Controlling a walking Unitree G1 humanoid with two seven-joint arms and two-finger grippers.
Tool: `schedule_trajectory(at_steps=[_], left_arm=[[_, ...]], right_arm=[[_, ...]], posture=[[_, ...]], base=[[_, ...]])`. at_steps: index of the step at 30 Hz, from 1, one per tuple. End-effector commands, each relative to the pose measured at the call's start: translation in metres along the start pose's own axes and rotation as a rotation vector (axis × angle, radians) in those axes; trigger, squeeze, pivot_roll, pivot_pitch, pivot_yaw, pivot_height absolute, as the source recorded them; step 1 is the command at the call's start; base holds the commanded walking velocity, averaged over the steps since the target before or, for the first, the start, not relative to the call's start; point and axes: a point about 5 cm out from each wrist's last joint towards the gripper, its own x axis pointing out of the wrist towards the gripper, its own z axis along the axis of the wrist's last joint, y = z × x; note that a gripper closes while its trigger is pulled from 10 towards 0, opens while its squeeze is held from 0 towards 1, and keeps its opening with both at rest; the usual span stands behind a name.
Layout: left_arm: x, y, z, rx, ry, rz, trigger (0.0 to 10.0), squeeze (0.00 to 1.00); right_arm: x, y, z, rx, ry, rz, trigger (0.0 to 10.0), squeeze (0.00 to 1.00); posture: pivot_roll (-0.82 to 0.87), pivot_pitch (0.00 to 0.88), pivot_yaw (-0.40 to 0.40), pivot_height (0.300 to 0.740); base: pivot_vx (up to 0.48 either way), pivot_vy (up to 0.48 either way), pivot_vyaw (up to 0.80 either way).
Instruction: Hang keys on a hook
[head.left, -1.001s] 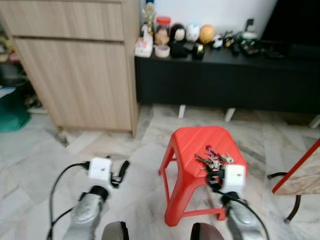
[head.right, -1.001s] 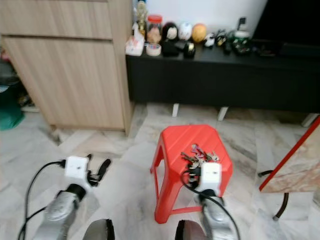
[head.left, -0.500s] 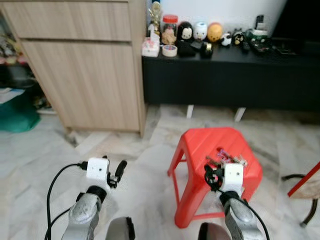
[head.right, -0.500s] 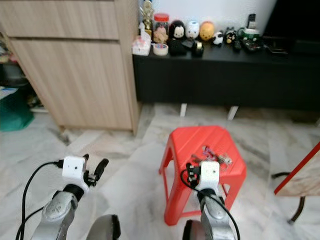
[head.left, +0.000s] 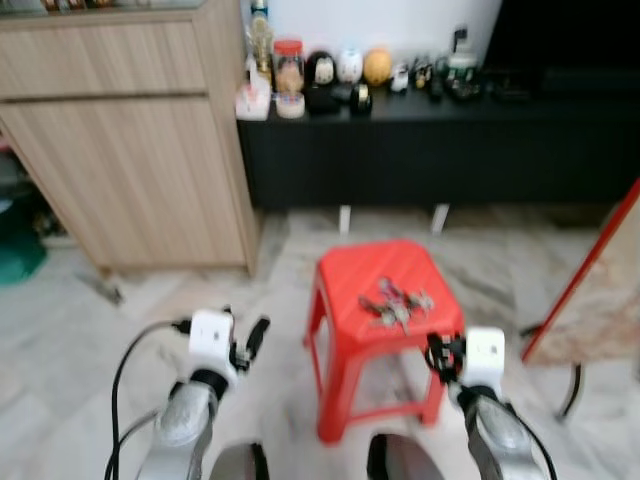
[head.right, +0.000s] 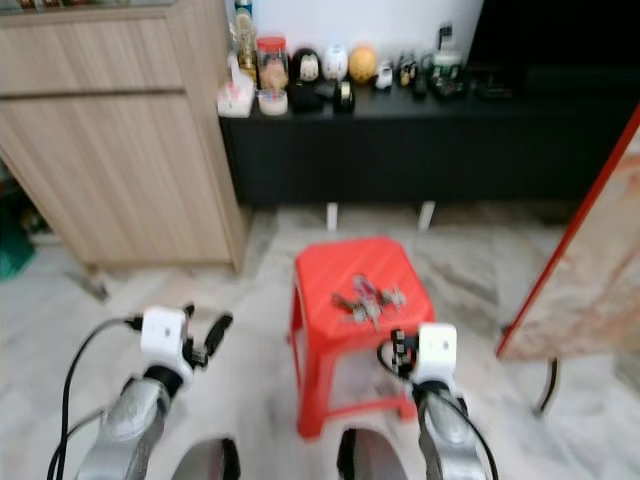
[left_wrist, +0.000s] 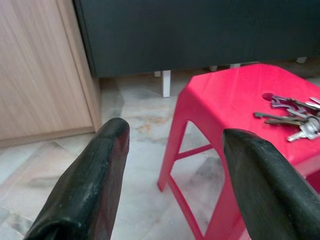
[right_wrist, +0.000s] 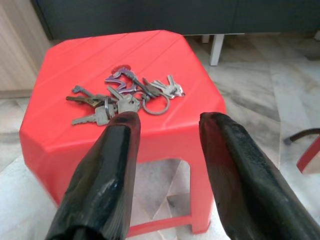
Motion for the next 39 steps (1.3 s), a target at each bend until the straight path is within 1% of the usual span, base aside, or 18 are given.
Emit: schedule_trajectory(at_steps=[1,27,39], left_arm=[[-0.0005,0.0039,0.0,0.004,0.003,0.015,10.0,0.0],[-0.0013,0.0044,-0.001,-0.002,0.009,0.016,10.0,0.0],[-0.0021,0.0033,-0.0019,-0.003,0.011,0.014,10.0,0.0]], right_arm=[[0.0011,0.0006,0.0006,0.002,0.006,0.0,10.0,0.0],[0.0033,0.0036,0.0006,0.005,0.011,0.006,10.0,0.0],[0.0035,0.0014,0.0004,0.003,0.013,0.001,10.0,0.0]], posture=[[0.05,0.0,-0.046,0.581],[0.05,0.0,-0.049,0.581],[0.05,0.0,-0.053,0.581]], base=[[0.259,0.0,0.0],[0.343,0.0,0.0],[0.349,0.0,0.0]])
